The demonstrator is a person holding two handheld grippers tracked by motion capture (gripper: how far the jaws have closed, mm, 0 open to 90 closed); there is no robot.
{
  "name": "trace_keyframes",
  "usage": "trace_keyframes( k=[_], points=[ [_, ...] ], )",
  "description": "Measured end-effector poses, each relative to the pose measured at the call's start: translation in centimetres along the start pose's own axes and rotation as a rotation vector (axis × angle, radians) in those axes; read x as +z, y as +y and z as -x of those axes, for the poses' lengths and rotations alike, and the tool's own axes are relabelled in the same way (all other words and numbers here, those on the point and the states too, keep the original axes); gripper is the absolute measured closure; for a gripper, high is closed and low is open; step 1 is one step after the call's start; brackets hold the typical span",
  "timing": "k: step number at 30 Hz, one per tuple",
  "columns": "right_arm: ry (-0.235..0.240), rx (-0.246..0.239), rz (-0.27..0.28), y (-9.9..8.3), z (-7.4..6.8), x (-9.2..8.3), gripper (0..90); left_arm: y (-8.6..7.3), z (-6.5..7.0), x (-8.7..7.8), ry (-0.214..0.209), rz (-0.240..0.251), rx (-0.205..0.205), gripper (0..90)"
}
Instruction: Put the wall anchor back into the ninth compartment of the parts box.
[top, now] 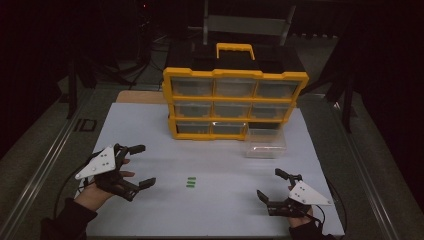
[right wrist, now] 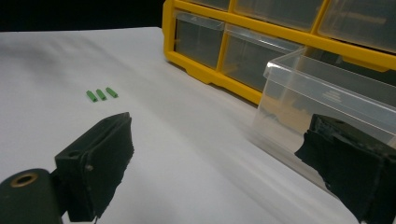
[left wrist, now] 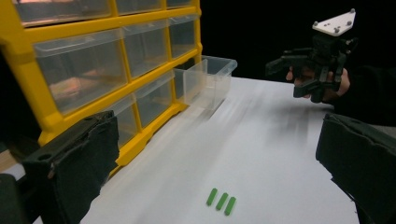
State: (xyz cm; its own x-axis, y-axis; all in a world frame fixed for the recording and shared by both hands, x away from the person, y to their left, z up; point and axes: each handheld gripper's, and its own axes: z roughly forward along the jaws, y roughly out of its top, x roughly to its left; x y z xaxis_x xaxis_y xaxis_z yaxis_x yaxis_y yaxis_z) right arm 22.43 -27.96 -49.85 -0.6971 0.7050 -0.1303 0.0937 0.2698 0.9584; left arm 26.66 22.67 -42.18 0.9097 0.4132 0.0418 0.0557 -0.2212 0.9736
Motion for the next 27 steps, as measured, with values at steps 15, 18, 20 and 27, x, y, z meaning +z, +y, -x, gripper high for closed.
trace_keyframes(
  k=[15,18,20,27],
  points=[
    [0.011,0.001,0.003,0.0,0.0,0.0,8.0,1.2,-0.8,4.3,-0.133,-0.051,0.013,0.0],
    [0.013,0.003,0.000,0.0,-0.1,0.0,8.0,1.3,-1.0,4.9,-0.141,-0.058,0.010,0.0],
    [0.015,0.002,0.002,0.0,-0.1,0.1,8.0,1.3,-1.1,5.2,-0.145,-0.067,0.012,0.0],
    [0.021,0.004,-0.001,0.0,-0.2,0.1,8.0,1.4,-2.0,7.3,-0.138,-0.113,0.017,0.0]
  ],
)
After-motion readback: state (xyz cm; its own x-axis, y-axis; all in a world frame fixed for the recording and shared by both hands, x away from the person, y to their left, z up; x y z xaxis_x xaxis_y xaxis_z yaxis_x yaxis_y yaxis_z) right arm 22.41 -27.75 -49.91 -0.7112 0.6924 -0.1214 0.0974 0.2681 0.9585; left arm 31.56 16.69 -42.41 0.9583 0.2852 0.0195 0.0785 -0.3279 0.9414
